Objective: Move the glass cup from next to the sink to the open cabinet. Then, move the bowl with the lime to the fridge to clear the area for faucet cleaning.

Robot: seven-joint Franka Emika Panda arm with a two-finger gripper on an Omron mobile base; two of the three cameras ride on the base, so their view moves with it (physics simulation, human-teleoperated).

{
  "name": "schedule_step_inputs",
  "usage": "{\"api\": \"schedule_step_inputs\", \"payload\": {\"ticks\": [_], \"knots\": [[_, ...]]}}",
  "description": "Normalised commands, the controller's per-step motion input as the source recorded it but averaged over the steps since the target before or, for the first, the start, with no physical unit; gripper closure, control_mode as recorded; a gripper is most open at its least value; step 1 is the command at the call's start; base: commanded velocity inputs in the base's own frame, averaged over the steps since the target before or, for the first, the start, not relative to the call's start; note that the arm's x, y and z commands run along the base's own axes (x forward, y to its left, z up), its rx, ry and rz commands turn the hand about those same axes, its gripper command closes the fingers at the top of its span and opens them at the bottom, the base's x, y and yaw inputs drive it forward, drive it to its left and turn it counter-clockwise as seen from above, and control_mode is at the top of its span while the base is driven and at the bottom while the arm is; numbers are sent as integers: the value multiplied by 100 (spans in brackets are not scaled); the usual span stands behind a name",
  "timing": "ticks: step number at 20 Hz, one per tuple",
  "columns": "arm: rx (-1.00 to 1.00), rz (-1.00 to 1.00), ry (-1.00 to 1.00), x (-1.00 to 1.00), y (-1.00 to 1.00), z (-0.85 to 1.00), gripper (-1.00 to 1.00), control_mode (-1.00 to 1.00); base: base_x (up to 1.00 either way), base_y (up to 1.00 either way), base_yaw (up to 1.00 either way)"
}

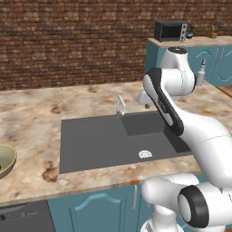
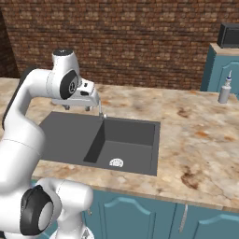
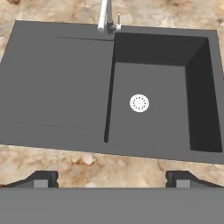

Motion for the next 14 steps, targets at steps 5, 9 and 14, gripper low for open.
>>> {"api": "schedule_step_inputs", "payload": {"ticks": [5,9,14], "knots": [[0,0,1,0,0,0,-100,100,-14,0,0],[0,0,0,0,0,0,-100,100,-52,37,0],[0,0,0,0,0,0,-100,100,1,99,0]]}}
